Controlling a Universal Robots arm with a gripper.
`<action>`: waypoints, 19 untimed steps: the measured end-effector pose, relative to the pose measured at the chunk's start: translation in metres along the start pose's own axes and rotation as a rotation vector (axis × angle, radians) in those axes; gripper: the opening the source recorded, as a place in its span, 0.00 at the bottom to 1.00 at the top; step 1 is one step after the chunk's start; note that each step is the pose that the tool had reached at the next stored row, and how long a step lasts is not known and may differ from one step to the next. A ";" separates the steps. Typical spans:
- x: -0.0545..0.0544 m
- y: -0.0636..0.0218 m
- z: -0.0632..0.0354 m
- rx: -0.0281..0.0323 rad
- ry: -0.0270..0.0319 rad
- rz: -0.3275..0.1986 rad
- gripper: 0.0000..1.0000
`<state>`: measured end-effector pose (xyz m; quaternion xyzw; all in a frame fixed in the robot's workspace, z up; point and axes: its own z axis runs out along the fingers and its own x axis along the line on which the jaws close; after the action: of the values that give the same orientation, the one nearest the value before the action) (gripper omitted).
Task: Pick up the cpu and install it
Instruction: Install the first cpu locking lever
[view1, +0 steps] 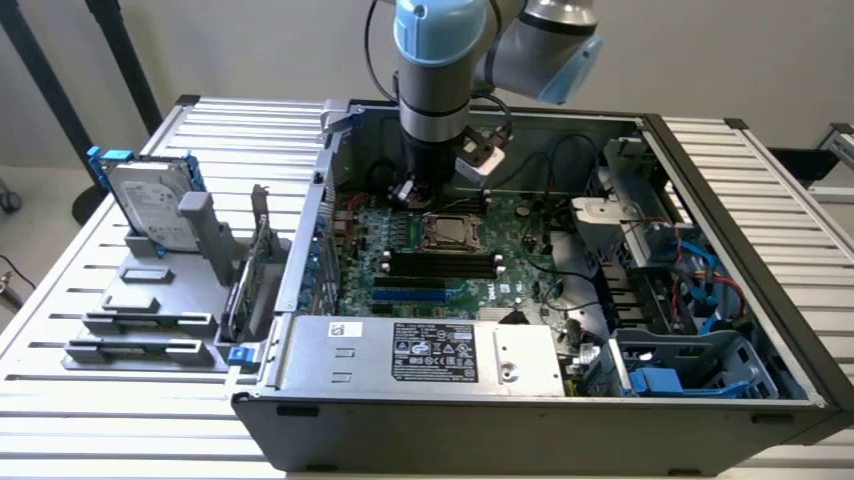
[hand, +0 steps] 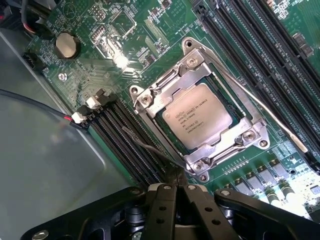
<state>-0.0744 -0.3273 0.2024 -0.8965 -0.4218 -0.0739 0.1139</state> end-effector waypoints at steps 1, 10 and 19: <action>0.000 0.0002 0.0000 -0.0001 -0.0001 0.000 0.11; 0.002 0.0028 0.0005 -0.0002 -0.0008 0.000 0.11; 0.004 0.0061 0.0014 0.0001 -0.0012 0.000 0.11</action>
<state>-0.0669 -0.3274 0.2013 -0.8965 -0.4218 -0.0733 0.1137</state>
